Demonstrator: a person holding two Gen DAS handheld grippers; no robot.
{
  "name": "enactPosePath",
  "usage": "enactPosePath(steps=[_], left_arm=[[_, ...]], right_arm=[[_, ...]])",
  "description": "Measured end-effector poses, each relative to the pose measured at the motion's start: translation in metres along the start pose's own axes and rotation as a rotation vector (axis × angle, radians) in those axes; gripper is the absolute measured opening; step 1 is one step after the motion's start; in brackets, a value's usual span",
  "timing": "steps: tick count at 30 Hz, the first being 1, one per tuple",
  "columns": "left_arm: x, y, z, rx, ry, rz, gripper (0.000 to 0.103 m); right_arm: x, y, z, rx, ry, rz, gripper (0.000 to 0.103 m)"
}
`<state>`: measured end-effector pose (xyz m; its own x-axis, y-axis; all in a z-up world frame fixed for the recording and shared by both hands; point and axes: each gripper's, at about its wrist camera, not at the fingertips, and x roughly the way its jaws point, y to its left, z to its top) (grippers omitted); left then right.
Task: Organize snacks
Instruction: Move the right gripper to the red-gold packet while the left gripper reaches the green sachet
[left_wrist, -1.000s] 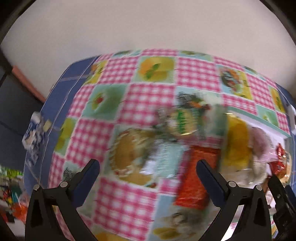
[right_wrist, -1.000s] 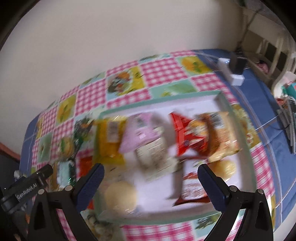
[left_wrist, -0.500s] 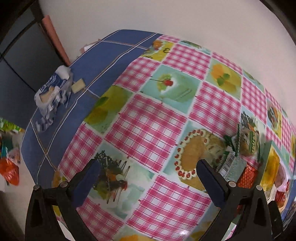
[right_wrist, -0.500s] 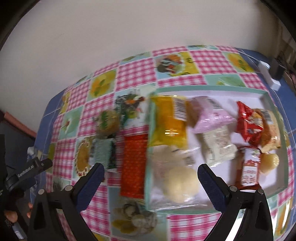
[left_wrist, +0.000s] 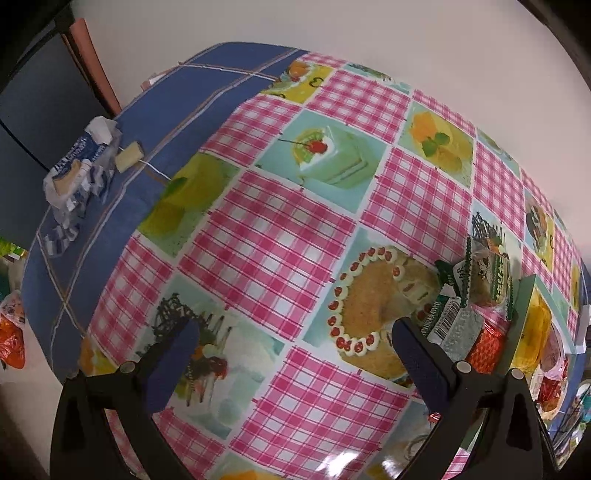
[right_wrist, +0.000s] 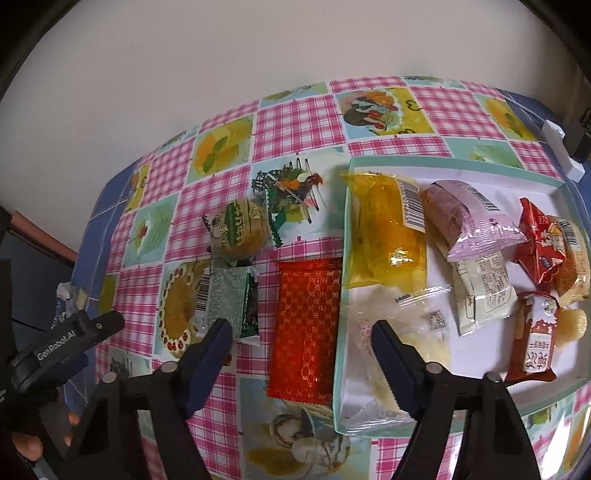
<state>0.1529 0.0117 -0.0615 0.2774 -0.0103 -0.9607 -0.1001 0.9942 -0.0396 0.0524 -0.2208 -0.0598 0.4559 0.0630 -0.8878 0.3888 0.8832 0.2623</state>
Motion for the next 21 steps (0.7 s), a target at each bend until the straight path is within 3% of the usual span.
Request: enactPosePath(steps=[8, 21], left_arm=[[0.017, -0.012, -0.001, 0.008, 0.035, -0.041, 0.103], [0.033, -0.051, -0.003, 0.088, 0.067, -0.131, 0.103]], right_arm=[[0.010, 0.001, 0.007, 0.017, 0.000, 0.017, 0.061], [0.010, -0.009, 0.008, 0.019, 0.002, -0.001, 0.060]])
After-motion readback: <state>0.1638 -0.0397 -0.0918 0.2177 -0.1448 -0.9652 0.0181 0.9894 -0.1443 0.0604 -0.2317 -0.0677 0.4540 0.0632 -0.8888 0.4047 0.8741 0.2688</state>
